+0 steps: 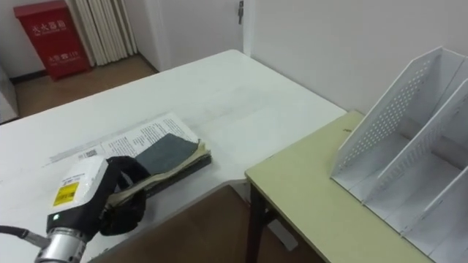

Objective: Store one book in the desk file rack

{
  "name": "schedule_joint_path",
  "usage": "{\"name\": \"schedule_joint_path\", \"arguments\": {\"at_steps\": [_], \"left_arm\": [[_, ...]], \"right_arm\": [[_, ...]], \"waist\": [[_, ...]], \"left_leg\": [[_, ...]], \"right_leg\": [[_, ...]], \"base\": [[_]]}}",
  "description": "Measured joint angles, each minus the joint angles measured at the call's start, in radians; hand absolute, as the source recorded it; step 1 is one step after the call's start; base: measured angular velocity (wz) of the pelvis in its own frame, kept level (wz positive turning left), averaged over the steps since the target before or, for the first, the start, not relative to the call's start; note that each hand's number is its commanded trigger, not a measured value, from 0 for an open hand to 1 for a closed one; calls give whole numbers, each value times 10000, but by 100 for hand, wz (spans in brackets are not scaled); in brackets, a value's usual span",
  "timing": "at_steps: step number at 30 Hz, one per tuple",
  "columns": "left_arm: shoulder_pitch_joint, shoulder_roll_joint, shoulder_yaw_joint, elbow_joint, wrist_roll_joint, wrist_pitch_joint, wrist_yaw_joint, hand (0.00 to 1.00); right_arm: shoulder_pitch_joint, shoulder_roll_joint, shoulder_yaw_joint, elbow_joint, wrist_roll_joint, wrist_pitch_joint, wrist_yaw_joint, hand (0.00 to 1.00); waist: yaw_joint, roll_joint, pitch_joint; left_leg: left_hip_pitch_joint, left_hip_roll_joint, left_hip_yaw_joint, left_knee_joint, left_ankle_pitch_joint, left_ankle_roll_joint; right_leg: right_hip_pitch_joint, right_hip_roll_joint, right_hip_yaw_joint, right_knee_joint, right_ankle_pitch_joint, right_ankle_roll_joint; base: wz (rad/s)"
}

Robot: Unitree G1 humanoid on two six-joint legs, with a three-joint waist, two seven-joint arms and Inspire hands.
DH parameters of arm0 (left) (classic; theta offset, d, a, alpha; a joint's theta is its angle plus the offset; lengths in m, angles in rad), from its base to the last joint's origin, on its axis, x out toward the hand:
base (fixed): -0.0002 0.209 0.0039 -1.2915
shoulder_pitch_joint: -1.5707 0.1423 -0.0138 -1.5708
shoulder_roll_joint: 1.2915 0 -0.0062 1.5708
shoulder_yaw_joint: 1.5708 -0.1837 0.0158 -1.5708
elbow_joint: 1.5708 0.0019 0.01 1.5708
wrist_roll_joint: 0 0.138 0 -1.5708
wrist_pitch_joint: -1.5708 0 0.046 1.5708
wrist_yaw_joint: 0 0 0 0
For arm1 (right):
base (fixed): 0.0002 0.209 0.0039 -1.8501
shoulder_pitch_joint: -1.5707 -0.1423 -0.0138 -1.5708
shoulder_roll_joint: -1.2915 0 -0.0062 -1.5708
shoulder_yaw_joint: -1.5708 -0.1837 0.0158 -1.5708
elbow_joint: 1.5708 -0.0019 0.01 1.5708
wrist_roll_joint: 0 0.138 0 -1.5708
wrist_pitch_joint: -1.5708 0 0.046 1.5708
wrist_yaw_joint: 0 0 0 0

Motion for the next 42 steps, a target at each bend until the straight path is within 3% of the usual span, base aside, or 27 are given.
{"name": "schedule_joint_path", "arguments": {"at_steps": [2, 7, 11, 16, 20, 28, 32, 36, 39, 42], "left_arm": [[-36, -2, -13, -47, -496, -164, -99, 100], [-263, -1, -216, -125, -1896, -801, -177, 100], [-266, -75, -326, -169, -3207, -1354, -295, 100], [-278, -71, -278, -444, -4435, -1488, -608, 100], [-384, -62, -311, -499, -6304, -1657, -920, 100], [-396, 28, -110, -513, -8730, -1676, -1991, 100], [-401, 18, 239, -518, -10613, -1673, -2663, 100], [-397, 30, 247, -518, -11819, -1648, -3227, 100], [-393, 38, 267, -496, -13013, -1542, -3900, 100], [-391, 40, 289, -489, -13320, -1252, -4494, 100]], "right_arm": [[146, -8, 122, -257, -19, -113, 32, 0], [154, -67, 388, -820, -437, -238, 253, 0], [146, -15, 361, -1580, -1162, -546, 757, 0], [160, 23, 370, -2142, -1571, -561, 1335, 0], [263, -40, 428, -3195, -1509, -558, 1601, 0], [441, -46, 142, -5452, 1124, -585, 2225, 0], [762, -49, -410, -6771, 2692, -533, 2900, 0], [829, -72, -581, -7544, 3742, -416, 3267, 0], [837, -71, -853, -8226, 5130, -268, 3627, 0], [835, -55, -1253, -8738, 5928, -179, 3878, 0]], "waist": [[-30, 38, -4], [-97, 60, 94], [-202, -96, 182], [-260, -141, 147], [-252, -135, 153], [-301, -122, 197], [-333, -103, 222], [-335, -99, 223], [-367, -101, 222], [-395, -99, 221]], "left_leg": [[36, 29, 170, -13, 0, -1], [25, 51, 350, -96, 2, 3], [14, 63, 467, -111, 5, 12], [35, 59, 497, -106, 6, 16], [70, 72, 507, -87, 6, 16], [345, 167, 672, -177, -4, -1], [373, 201, 756, -228, -8, -8], [361, 200, 812, -226, -9, -7], [322, 200, 828, -221, -9, -6], [325, 200, 827, -202, -9, -6]], "right_leg": [[-19, 17, 110, 32, 2, -4], [-264, 32, 294, 299, 5, -12], [-437, 51, 530, 453, 5, -12], [-494, 99, 748, 465, 10, -14], [-512, 110, 840, 463, 23, -33], [-410, 169, 1126, 476, 79, -100], [-417, 207, 1215, 468, 107, -125], [-469, 224, 1343, 478, 127, -114], [-584, 226, 1405, 519, 131, -114], [-594, 232, 1464, 518, 132, -114]], "base": [[-21], [-13], [-15], [-13], [-8], [-12], [-6], [-7], [-6], [-6]]}}
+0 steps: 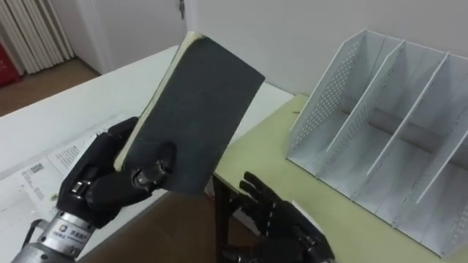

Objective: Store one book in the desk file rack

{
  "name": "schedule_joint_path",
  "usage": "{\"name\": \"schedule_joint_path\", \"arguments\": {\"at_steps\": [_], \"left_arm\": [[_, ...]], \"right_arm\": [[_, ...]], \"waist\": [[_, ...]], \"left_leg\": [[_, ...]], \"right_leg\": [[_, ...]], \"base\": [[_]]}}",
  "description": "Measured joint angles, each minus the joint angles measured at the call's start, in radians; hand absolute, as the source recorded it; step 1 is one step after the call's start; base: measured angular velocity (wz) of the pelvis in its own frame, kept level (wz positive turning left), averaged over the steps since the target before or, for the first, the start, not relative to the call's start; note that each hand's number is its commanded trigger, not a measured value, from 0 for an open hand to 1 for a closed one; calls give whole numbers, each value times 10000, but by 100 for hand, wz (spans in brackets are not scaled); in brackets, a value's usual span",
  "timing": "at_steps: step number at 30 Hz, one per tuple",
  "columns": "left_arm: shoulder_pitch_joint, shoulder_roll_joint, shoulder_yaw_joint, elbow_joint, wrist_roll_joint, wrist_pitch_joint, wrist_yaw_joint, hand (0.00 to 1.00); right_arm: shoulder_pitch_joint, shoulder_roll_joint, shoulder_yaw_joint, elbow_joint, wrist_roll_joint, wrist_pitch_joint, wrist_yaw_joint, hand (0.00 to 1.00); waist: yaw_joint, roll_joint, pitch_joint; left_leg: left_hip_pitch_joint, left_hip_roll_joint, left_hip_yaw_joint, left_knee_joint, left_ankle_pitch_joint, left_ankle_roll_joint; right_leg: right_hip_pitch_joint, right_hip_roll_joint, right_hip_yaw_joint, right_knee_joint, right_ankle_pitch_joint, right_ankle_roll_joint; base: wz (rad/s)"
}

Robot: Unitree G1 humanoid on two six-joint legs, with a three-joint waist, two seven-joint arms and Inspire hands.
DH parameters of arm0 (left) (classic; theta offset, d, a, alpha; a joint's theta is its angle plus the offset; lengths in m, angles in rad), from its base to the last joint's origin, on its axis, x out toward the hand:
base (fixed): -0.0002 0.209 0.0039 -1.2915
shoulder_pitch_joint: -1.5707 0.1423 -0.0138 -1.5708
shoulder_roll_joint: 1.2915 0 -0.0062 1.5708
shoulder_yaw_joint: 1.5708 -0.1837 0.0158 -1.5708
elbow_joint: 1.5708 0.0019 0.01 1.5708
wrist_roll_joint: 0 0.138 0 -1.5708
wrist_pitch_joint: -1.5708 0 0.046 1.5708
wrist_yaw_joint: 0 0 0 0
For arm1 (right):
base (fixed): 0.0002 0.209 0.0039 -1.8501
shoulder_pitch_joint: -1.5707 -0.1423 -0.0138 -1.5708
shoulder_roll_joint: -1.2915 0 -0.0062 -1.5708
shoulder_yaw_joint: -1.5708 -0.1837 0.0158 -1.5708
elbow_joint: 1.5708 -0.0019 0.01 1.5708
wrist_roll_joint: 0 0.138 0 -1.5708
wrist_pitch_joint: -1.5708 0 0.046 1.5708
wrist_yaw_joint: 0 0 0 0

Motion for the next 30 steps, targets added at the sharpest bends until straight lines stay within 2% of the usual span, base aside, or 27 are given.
{"name": "schedule_joint_path", "arguments": {"at_steps": [6, 8, 10, 12, 16, 20, 23, 28, 30], "left_arm": [[24, -33, -7, 6, -286, 578, -781, 100], [25, -35, -8, 4, -445, 780, -1108, 100], [23, -12, -20, 5, -578, 933, -1372, 100], [24, 4, -76, 6, -797, 1141, -1580, 100], [23, 17, -90, 8, -898, 1282, -1811, 100], [24, 23, -114, 41, -897, 1612, -1952, 100], [23, 35, -128, 138, -975, 1656, -2058, 100], [23, 67, -120, 180, -1144, 1714, -2188, 100], [23, 165, -131, 240, -1197, 1831, -2442, 100]], "right_arm": [[0, 13, -98, -381, 1275, 378, 408, 0], [0, 8, -116, -579, 1424, 581, 527, 0], [-1, 20, -99, -723, 2131, 711, 686, 0], [-2, 13, -99, -870, 2897, 810, 851, 0], [-3, 11, -94, -1121, 3535, 943, 1104, 0], [-3, 20, -60, -1461, 3971, 1196, 1267, 0], [-3, 27, -45, -1612, 4032, 1260, 1281, 0], [-3, 18, 88, -1772, 4388, 1324, 1257, 0], [-3, 17, 88, -1852, 4397, 1341, 1262, 0]], "waist": [[-39, 34, -14], [-78, 46, -55], [-119, 75, -68], [-136, 153, -118], [-138, 254, -161], [-144, 327, -124], [-141, 328, -121], [-118, 255, -79], [-131, 185, -34]], "left_leg": [[-67, 16, 22, -39, -2, -2], [-154, 22, 71, -38, -5, 1], [-196, 31, 99, -13, -10, 1], [-187, 48, 159, 31, -48, -1], [-110, 66, 240, 40, -53, -5], [-101, 63, 244, 68, -58, -4], [-101, 66, 240, 112, -62, -9], [-177, 57, 271, 132, -61, -9], [-201, 58, 285, 167, -62, -9]], "right_leg": [[-165, 33, 164, 116, 7, -12], [-281, 35, 183, 147, 21, -22], [-308, 44, 197, 147, 42, -27], [-305, 57, 236, 175, 42, -26], [-302, 80, 346, 256, 41, -26], [-305, 78, 360, 308, 41, -27], [-304, 85, 364, 336, 41, -30], [-458, 89, 452, 442, 33, -39], [-476, 91, 469, 439, 31, -41]], "base": [[-9], [-5], [-2], [-5], [-9], [0], [0], [-4], [-3]]}}
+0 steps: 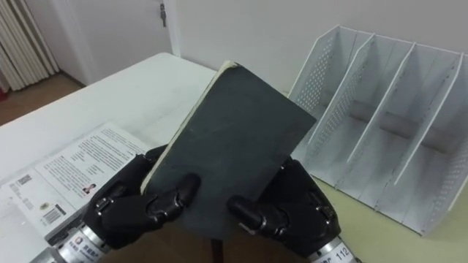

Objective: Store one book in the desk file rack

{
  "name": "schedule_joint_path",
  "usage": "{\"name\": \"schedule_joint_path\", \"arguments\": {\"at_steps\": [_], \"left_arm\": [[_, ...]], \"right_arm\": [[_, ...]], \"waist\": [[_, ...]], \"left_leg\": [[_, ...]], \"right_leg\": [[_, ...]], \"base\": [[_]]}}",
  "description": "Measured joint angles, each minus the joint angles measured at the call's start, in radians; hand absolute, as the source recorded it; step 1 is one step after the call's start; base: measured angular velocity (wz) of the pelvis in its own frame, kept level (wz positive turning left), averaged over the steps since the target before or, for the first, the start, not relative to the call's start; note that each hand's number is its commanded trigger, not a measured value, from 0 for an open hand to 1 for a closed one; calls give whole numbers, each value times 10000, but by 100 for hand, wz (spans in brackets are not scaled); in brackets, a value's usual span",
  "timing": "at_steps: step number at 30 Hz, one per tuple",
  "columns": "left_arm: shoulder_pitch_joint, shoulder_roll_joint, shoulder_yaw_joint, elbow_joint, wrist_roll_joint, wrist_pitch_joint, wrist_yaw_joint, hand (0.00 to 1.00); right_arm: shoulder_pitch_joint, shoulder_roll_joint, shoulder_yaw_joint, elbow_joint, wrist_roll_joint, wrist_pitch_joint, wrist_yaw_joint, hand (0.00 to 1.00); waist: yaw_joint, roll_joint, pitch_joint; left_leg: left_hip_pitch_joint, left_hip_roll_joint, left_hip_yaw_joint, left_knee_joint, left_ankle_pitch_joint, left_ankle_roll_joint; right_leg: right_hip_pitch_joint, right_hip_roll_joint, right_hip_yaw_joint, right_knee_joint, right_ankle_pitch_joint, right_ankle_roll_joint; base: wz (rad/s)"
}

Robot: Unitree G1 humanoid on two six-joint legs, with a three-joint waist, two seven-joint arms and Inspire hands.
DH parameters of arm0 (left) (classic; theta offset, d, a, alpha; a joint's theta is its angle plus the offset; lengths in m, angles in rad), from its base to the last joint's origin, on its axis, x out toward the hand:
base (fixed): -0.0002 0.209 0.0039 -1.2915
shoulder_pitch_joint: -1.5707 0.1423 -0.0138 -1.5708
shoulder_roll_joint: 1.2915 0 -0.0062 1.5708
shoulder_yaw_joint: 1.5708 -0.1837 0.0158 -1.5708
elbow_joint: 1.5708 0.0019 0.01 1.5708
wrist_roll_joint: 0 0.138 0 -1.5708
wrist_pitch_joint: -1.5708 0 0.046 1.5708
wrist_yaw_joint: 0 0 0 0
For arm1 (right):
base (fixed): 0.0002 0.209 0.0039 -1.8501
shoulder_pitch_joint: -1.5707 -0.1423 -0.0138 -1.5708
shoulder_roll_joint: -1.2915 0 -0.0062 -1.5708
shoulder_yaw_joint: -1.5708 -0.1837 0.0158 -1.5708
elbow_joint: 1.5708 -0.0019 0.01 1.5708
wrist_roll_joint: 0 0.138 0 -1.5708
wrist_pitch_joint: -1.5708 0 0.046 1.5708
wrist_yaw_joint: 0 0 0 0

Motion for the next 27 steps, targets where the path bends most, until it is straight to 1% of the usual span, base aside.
{"name": "schedule_joint_path", "arguments": {"at_steps": [1, 3, 4, 6, 11, 14, 17, 21, 25, 27], "left_arm": [[-1, 13, 13, 16, 0, 11, -72, 100], [-3, 17, 61, 75, -8, 30, -262, 100], [-2, 18, 60, 84, -32, 44, -292, 100], [-12, 22, 58, 181, -174, 77, -395, 100], [-10, 38, 60, 514, -428, 134, -712, 100], [-9, 42, 60, 573, -434, 134, -831, 100], [-12, 140, 67, 827, -439, 126, -1219, 100], [-12, 332, 115, 1190, -546, 126, -1416, 100], [-12, 422, 209, 1247, -535, 129, -1570, 100], [-12, 512, 242, 1270, -532, 130, -1605, 100]], "right_arm": [[0, -1, -1, -1, 16, 9, 0, 0], [0, -5, -13, -24, 17, 63, 4, 0], [0, -12, -15, -40, 17, 66, 4, 0], [-5, -29, -14, -106, 22, 71, 13, 0], [-5, -76, -41, -287, 38, 86, 89, 0], [-5, -77, -57, -302, 76, 86, 135, 0], [-2, -77, -54, -346, 147, 84, 167, 0], [15, -146, -41, -345, 220, 84, 224, 0], [14, -211, -44, -346, 297, 84, 335, 0], [14, -255, -45, -346, 297, 84, 336, 0]], "waist": [[7, -18, 9], [12, -57, -21], [24, -59, -18], [95, -56, -21], [123, -38, -31], [179, 3, -58], [222, 63, -97], [270, 74, -68], [276, 73, -69], [271, 70, -67]], "left_leg": [[-5, 0, 2, 1, 0, 0], [-103, 4, 76, 67, -1, 0], [-123, 4, 95, 86, -1, 1], [-170, 6, 207, 93, -3, 3], [-125, 17, 214, 75, -49, 17], [-5, 20, 230, 62, -56, 22], [94, 22, 239, 25, -56, 22], [177, 28, 238, 20, -61, 15], [119, 29, 218, 29, -61, 15], [105, 35, 209, 42, -60, 14]], "right_leg": [[-11, 4, 15, 3, -1, -1], [-158, 6, 74, 39, 3, -5], [-187, 4, 94, 54, 4, -5], [-327, 11, 221, 170, 4, -4], [-268, 21, 231, 186, 4, -3], [-135, 26, 244, 161, 5, -1], [-56, 36, 266, 166, 4, -1], [18, 73, 353, 141, 2, -2], [18, 95, 395, 50, 2, -4], [15, 106, 399, 28, 3, -4]], "base": [[-6], [-8], [-12], [-17], [-3], [0], [0], [-1], [0], [0]]}}
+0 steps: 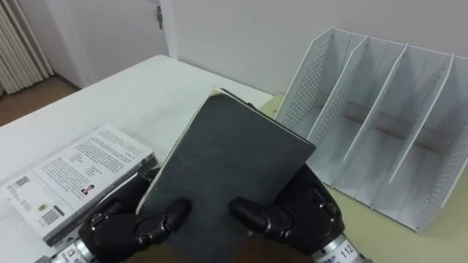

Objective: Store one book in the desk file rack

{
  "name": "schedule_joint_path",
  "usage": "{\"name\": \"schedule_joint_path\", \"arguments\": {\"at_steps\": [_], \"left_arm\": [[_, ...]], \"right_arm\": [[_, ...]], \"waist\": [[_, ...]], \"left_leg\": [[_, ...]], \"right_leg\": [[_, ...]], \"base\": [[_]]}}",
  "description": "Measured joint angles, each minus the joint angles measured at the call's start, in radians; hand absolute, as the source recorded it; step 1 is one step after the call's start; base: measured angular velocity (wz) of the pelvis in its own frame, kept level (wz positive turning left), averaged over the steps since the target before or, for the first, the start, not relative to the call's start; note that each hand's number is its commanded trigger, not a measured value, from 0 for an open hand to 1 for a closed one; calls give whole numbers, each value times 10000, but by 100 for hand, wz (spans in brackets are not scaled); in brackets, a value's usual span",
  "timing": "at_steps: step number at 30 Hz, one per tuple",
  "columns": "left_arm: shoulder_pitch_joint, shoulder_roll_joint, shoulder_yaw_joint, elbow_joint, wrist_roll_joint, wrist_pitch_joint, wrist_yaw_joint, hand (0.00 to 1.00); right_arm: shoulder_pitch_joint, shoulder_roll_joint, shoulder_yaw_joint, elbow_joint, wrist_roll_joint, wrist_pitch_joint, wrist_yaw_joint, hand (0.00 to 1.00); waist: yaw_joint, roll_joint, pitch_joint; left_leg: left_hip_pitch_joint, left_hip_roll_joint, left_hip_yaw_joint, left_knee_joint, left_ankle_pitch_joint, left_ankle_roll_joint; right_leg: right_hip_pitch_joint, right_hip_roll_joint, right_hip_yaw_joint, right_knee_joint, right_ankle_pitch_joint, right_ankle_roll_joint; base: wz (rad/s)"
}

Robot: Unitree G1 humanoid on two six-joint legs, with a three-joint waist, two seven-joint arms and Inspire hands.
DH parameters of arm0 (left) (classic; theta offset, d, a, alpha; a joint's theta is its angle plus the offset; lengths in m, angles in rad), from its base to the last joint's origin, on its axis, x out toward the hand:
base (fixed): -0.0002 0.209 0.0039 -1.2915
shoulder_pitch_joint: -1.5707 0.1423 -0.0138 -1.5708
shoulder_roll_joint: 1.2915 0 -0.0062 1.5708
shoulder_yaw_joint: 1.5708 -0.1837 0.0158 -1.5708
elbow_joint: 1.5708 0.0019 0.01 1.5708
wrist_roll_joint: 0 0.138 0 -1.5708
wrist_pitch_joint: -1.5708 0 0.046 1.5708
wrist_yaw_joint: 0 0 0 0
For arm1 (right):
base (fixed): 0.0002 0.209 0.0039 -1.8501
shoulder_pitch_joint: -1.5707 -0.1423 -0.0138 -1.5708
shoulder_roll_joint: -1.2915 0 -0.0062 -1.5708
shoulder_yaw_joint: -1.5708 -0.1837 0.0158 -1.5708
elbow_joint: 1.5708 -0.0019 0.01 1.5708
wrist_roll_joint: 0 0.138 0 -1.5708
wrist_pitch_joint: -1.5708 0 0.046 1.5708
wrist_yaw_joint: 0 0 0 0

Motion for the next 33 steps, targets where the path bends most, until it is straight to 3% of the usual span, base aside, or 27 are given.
{"name": "schedule_joint_path", "arguments": {"at_steps": [3, 4, 5, 6, 17, 20, 33], "left_arm": [[0, 108, 17, 73, -2, 0, -50, 100], [1, 117, 25, 105, -2, 0, -48, 100], [1, 132, 32, 142, -5, 0, -45, 100], [1, 144, 38, 148, -8, 0, -43, 100], [2, 323, 111, 189, 8, -2, 35, 100], [12, 505, -9, 191, 35, -3, -110, 100], [30, 519, -16, 179, 409, 51, -280, 100]], "right_arm": [[0, -40, 2, 0, 1, 0, 0, 0], [0, -43, 2, 0, 1, 0, -1, 35], [0, -58, 3, 0, 0, 0, -1, 90], [0, -89, 1, 0, 1, 0, -1, 100], [-1, -231, -16, 1, 45, 0, -9, 100], [-1, -275, -4, 2, 36, 13, -25, 100], [-5, -423, -29, 33, -163, 96, -17, 100]], "waist": [[14, -4, 2], [19, -6, 4], [18, -15, 10], [21, -25, 16], [41, 2, 31], [22, 20, 43], [3, 24, 19]], "left_leg": [[-3, 13, -10, -15, -3, -6], [-3, 16, -10, -17, -6, -10], [-2, 22, -10, -21, -9, -16], [-11, 28, -10, -19, -13, -22], [-2, 69, -14, -35, -39, -55], [-5, 70, -19, -35, -41, -56], [-95, 75, -23, -9, -45, -62]], "right_leg": [[0, 14, -1, -12, 0, -1], [1, 16, -1, -15, 0, -1], [3, 20, -10, -22, 1, -2], [2, 18, -31, -29, 2, -4], [1, 46, -68, -28, 10, -25], [1, 43, -100, -27, 14, -32], [-150, 44, -151, -20, 18, -43]], "base": [[0], [0], [0], [0], [0], [0], [0]]}}
